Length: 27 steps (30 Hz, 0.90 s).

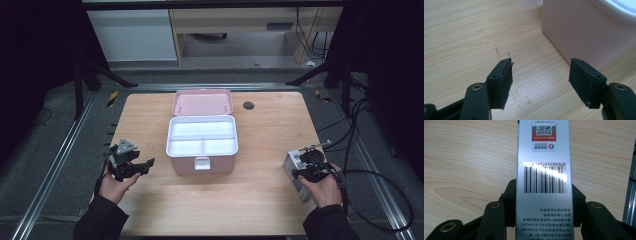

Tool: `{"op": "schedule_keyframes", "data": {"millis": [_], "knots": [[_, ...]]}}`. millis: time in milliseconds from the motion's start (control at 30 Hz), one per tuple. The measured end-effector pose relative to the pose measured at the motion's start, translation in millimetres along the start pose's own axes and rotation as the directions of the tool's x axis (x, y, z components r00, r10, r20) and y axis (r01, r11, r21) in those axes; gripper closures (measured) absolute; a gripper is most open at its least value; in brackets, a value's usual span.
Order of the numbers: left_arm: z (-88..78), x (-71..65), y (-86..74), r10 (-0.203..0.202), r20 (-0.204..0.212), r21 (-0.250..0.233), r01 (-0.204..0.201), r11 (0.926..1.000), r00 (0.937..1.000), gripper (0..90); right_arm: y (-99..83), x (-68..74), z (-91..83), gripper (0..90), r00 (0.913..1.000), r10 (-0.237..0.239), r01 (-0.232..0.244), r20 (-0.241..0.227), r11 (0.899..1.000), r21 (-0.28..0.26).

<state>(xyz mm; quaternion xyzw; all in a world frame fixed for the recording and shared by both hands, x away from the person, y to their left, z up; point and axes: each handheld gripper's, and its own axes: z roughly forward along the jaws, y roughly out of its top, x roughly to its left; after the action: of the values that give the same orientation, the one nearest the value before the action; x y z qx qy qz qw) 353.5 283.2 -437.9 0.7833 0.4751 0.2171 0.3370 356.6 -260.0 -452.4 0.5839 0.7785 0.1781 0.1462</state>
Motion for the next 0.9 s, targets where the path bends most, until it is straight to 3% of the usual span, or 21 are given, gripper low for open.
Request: {"op": "schedule_keyframes", "data": {"millis": [233, 433, 500, 667, 800, 900], "knots": [[-1.5, -0.5, 1.0, -0.001, 0.002, -0.010, 0.001, 1.0000, 1.0000, 35.5, -2.3, -4.7, 2.5, 52.1, 0.9998, 0.017, -0.017, -0.008, 1.000, -0.007], [-3.6, -2.5, 4.1, -0.008, 0.009, -0.021, 0.008, 0.9997, 0.9999, 36.6, 0.7, -5.6, -7.4, 44.2, 0.9998, 0.018, -0.018, 0.002, 0.996, -0.082], [-5.9, -3.7, 7.0, -0.007, 0.013, -0.028, 0.007, 0.9996, 0.9999, 36.8, 2.4, -6.3, -12.8, 42.2, 0.9999, 0.010, -0.009, 0.008, 0.992, -0.130], [-13.8, -6.5, 17.3, -0.002, 0.019, -0.062, 0.004, 0.9981, 0.9998, 37.0, 10.3, -5.9, -29.9, 39.0, 0.9999, -0.013, 0.013, 0.001, 0.965, -0.261], [-19.6, -9.9, 30.7, 0.012, 0.021, -0.096, -0.010, 0.9953, 0.9997, 37.2, 21.2, 1.1, -47.8, 37.1, 0.9989, -0.045, 0.038, -0.012, 0.933, -0.358], [-20.6, -14.9, 43.3, 0.024, 0.034, -0.121, -0.020, 0.9925, 0.9991, 37.3, 31.3, 8.4, -57.7, 36.0, 0.9967, -0.064, 0.038, -0.049, 0.910, -0.413]]}}
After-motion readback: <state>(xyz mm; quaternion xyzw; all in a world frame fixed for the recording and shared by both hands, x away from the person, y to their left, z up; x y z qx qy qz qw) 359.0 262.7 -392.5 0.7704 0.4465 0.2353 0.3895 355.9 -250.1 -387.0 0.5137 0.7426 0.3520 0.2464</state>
